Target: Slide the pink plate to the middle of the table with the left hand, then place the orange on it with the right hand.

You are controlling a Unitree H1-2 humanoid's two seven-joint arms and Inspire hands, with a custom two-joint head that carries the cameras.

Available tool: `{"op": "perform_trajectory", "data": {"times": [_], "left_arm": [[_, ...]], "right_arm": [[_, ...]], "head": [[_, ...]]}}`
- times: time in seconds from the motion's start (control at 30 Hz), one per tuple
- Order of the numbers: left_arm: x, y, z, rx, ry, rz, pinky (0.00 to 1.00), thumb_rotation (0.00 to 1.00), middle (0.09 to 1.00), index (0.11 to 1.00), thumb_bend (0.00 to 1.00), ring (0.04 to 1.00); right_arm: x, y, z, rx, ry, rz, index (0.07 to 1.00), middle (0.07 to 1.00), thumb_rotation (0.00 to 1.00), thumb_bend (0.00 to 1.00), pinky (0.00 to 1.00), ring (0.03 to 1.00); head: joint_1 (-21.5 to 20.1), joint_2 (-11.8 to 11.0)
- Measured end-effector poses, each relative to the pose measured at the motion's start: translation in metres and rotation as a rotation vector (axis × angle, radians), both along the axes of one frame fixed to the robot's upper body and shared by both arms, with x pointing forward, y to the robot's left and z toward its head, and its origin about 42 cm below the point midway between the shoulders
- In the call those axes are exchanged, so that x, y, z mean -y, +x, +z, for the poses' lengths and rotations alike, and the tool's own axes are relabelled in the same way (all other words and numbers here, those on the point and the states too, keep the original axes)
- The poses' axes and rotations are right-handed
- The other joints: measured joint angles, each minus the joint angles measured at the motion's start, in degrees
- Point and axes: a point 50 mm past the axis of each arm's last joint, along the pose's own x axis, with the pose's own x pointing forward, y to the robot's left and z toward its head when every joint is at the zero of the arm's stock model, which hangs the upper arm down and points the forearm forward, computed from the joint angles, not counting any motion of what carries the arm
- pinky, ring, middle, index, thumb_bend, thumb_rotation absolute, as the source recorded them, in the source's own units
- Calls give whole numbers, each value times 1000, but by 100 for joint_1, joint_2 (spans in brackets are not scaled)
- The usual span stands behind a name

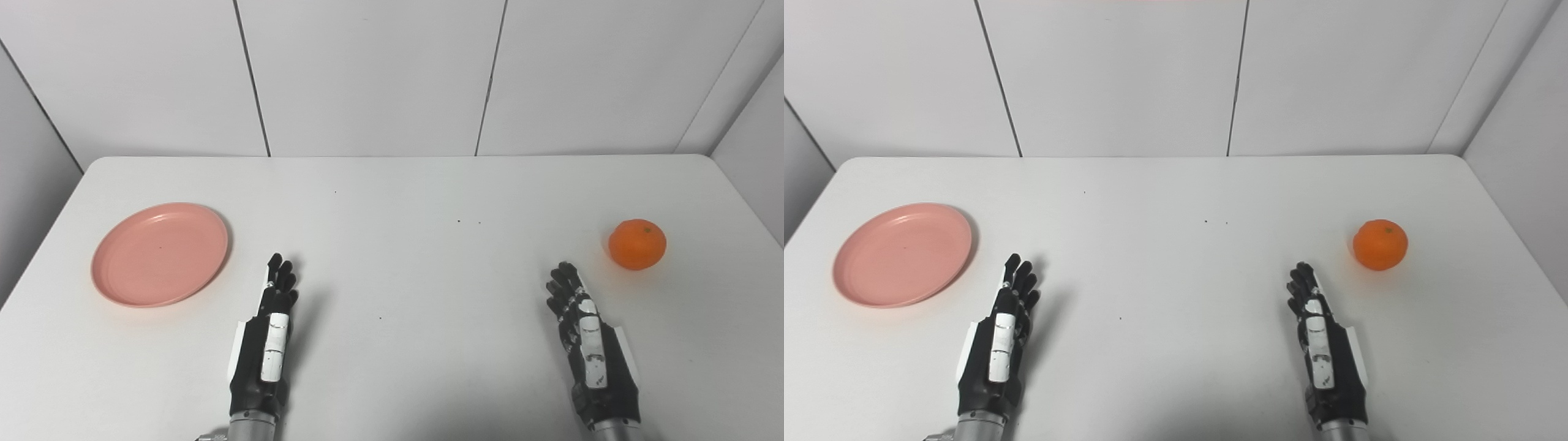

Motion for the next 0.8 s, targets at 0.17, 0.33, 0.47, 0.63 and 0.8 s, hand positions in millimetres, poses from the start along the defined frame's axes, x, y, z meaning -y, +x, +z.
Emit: {"op": "perform_trajectory", "data": {"times": [0.17, 0.33, 0.47, 0.63, 0.8], "left_arm": [[0, 0, 0, 0, 0, 0, 1000, 953, 1000, 1000, 815, 1000], [1, 0, 0, 0, 0, -2, 1000, 951, 1000, 1000, 833, 1000], [1, 0, 0, 0, 0, -2, 1000, 953, 999, 1000, 824, 996], [1, 0, 0, 2, 0, -2, 1000, 947, 1000, 1000, 815, 999], [1, 0, 0, 4, 0, -1, 1000, 940, 1000, 1000, 819, 997]], "right_arm": [[0, 0, 0, 1, 0, 2, 938, 946, 986, 849, 975, 953], [0, 0, 0, 1, 0, 2, 940, 944, 980, 852, 978, 952], [0, 0, 0, 1, 1, 2, 938, 943, 980, 852, 982, 952], [0, 0, 0, 1, 2, 3, 937, 948, 980, 842, 978, 958], [-1, 0, 0, 1, 1, 3, 937, 948, 973, 852, 976, 950]], "head": [[-35, 0], [-61, -18], [-26, 9], [9, -18], [-35, -9]]}}
